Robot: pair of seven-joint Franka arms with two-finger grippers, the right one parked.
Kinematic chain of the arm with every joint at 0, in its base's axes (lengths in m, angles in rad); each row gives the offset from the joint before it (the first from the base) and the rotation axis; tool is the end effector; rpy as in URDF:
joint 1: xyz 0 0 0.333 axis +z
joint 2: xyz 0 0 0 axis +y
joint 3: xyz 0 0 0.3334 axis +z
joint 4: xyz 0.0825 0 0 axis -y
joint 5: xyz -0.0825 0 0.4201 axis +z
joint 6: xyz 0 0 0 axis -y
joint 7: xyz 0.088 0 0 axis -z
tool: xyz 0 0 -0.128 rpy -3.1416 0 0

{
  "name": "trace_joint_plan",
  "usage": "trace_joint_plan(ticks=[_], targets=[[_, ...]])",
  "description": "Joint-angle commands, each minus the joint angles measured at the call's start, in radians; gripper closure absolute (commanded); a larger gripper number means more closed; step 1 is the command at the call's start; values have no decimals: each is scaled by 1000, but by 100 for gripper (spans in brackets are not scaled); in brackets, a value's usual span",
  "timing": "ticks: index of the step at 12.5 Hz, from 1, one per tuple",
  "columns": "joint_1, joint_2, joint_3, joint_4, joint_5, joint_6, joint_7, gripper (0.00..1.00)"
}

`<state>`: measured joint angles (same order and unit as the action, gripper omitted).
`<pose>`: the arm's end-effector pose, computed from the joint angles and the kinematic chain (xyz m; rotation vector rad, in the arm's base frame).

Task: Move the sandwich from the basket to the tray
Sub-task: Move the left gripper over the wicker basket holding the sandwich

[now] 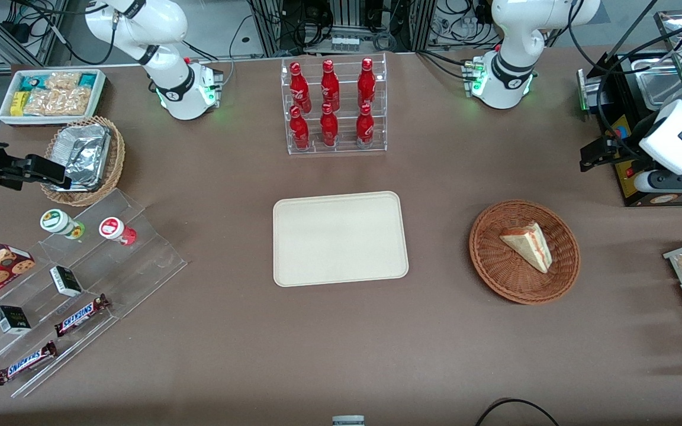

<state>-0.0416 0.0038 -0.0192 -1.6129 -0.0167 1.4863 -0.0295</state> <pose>0.5766 -0.0373 0.5909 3.1236 -0.0494 -0.2049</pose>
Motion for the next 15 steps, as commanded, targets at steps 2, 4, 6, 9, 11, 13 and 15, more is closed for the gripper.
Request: trace_joint_plan(ticks=[2, 4, 6, 9, 11, 13, 15], targets=[[-3, 15, -1, 22, 1, 0, 10, 0], [-4, 25, -4, -2, 26, 5, 10, 0], [-18, 56, -4, -19, 37, 46, 10, 0], [-11, 111, -2, -76, 37, 147, 8, 0], [-11, 181, 1, -78, 38, 204, 6, 0], [-7, 244, 7, -78, 38, 262, 5, 0], [-7, 283, 8, -78, 40, 304, 0, 0]])
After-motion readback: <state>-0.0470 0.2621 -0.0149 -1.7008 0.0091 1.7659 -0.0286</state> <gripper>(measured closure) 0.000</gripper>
